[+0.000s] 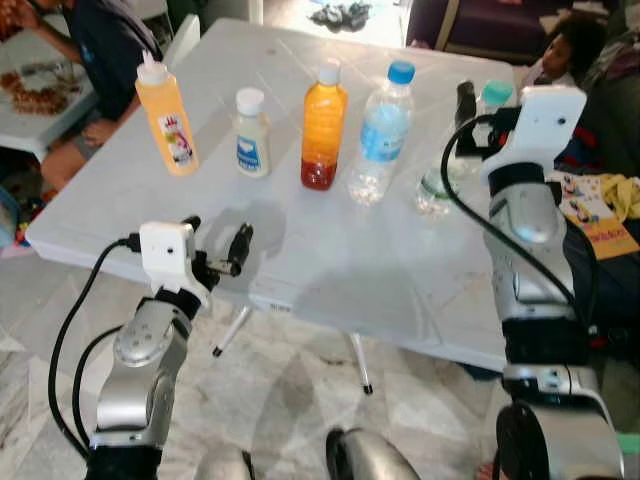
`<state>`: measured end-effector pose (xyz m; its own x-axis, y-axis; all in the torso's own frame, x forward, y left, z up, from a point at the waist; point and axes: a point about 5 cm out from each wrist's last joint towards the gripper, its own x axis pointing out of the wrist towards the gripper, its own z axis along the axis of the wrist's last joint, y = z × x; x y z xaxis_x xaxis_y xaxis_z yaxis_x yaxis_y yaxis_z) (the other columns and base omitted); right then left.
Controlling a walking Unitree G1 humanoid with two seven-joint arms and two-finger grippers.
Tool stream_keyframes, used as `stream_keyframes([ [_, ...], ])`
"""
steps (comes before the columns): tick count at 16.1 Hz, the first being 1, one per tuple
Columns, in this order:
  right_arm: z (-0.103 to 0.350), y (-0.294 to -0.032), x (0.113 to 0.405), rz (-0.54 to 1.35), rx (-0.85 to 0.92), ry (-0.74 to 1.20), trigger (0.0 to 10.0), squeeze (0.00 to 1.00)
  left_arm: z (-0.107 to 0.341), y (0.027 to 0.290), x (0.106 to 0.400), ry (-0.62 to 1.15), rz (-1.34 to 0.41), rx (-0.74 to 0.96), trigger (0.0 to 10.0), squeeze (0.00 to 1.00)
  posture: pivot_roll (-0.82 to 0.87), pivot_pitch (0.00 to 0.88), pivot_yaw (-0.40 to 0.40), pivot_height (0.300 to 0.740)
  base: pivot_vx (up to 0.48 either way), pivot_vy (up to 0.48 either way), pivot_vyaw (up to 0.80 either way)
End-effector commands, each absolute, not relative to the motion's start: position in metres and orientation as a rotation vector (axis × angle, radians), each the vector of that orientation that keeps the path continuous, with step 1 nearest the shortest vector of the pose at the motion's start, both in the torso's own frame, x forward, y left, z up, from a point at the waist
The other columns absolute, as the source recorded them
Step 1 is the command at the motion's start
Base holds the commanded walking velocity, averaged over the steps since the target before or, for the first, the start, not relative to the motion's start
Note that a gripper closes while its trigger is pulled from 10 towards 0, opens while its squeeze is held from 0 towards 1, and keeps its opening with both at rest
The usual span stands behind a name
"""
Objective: Restocking fridge
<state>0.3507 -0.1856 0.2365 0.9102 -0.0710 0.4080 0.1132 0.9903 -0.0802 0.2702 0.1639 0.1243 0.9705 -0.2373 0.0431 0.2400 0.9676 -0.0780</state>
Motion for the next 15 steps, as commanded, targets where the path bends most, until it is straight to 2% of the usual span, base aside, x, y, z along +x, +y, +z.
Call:
stream_keyframes([
  [1,0.241,-0.190,0.352,-0.122,-0.091,-0.431,10.0,0.00,0.127,0.163,0.269,-0.037,-0.254,-0.075,10.0,0.00,-0.04,0.141,-0.018,0.740,0.000,0.000,0.00],
  [6,0.237,-0.197,0.358,-0.147,-0.048,-0.398,10.0,0.00,0.127,0.163,0.269,-0.035,-0.257,-0.073,10.0,0.00,-0.04,0.144,-0.014,0.740,0.000,0.000,0.00],
  [7,0.235,-0.197,0.363,-0.133,-0.037,-0.367,8.9,0.00,0.127,0.162,0.269,-0.034,-0.261,-0.072,10.0,0.00,-0.04,0.146,-0.011,0.740,0.000,0.000,0.00],
  [8,0.234,-0.197,0.365,-0.129,-0.043,-0.356,8.9,0.00,0.127,0.162,0.270,-0.034,-0.262,-0.072,10.0,0.00,-0.04,0.145,-0.012,0.740,0.000,0.000,0.00],
  [9,0.234,-0.196,0.369,-0.125,-0.034,-0.345,3.3,0.00,0.127,0.162,0.270,-0.033,-0.263,-0.071,10.0,0.00,-0.04,0.145,-0.012,0.740,0.000,0.000,0.00],
  [10,0.234,-0.196,0.371,-0.117,-0.025,-0.339,0.2,0.00,0.128,0.161,0.270,-0.034,-0.263,-0.071,10.0,0.00,-0.03,0.147,-0.012,0.740,0.000,0.000,0.00],
  [15,0.237,-0.190,0.377,-0.079,-0.022,-0.339,0.0,0.00,0.128,0.161,0.270,-0.031,-0.260,-0.071,10.0,0.00,-0.03,0.149,-0.013,0.740,0.000,0.000,0.00],
])
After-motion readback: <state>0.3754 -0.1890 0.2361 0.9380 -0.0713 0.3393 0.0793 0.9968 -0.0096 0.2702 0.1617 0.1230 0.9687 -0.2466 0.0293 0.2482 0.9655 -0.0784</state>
